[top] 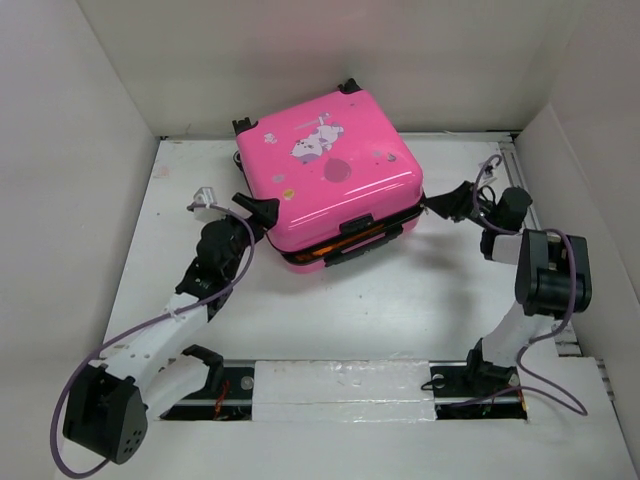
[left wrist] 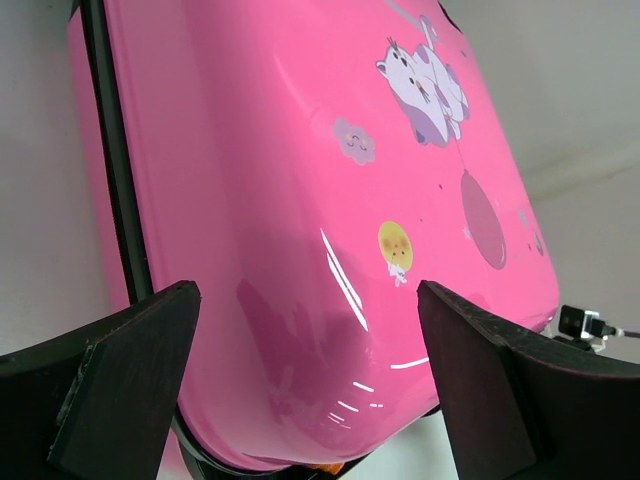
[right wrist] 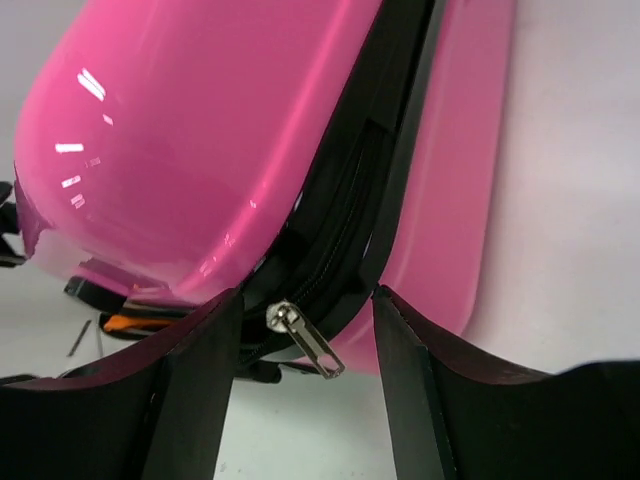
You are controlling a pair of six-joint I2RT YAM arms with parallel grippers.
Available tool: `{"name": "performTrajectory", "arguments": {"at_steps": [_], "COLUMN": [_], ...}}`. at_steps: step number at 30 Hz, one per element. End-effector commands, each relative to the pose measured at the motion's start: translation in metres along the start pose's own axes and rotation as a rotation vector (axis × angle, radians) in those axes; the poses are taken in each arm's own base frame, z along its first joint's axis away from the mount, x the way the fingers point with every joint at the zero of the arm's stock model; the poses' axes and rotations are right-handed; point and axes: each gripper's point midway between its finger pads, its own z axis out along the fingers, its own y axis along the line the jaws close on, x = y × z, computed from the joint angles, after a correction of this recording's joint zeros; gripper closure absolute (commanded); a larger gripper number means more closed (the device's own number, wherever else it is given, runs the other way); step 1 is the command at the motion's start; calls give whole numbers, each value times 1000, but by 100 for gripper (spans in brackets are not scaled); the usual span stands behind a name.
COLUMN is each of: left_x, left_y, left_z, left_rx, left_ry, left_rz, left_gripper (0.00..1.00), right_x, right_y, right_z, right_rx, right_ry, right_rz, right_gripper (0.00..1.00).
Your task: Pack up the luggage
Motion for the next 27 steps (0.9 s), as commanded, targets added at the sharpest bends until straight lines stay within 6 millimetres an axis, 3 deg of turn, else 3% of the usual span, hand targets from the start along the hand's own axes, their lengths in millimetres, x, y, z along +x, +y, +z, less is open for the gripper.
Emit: {"name": "performTrajectory", "arguments": {"at_steps": [1,2,7,8,9,11,12,15,16,17,19,22,25,27], "left_x": [-3,9,9,10,20,21,38,62,90,102,136,154,152,129], "left_y": [-8,-13,-63,-67,-81,-104,-111,-133,-139,-144,-139,-132,-111,-102], "left_z": [-8,-11,-25,-26,-31,-36,-39,-47,-53,-55,-54,-51,-52,-55], "left_rx": [30,35,82,78,116,160,170,208,231,241,252,225,142,85], "left_ry": [-35,-14,-48,-59,-38,-47,-17,2,53,76,161,194,169,99], "left_rz": [17,45,129,143,172,185,217,290,325,337,362,344,351,324], "left_gripper": [14,14,14,14,14,14,14,15,15,15,15,15,16,16], "right_x": [1,5,20,19,21,19,18,5,1,-1,-1,-3,-4,-7], "right_y": [34,35,38,41,42,44,44,55,56,58,51,49,48,43], "right_z": [-3,-4,-8,-9,-10,-10,-10,-11,-10,-10,-8,-7,-10,-11], "right_rx": [-194,-212,-294,-313,-317,-321,-321,-334,-332,-328,-296,-281,-274,-258], "right_ry": [-28,-27,-44,-56,-47,-51,-52,-75,-76,-75,-72,-78,-85,-99], "right_rz": [-37,-22,117,89,87,67,67,15,10,1,-2,-14,-25,-25], "right_gripper": [40,40,41,42,42,46,46,47,47,47,47,53,57,57]}}
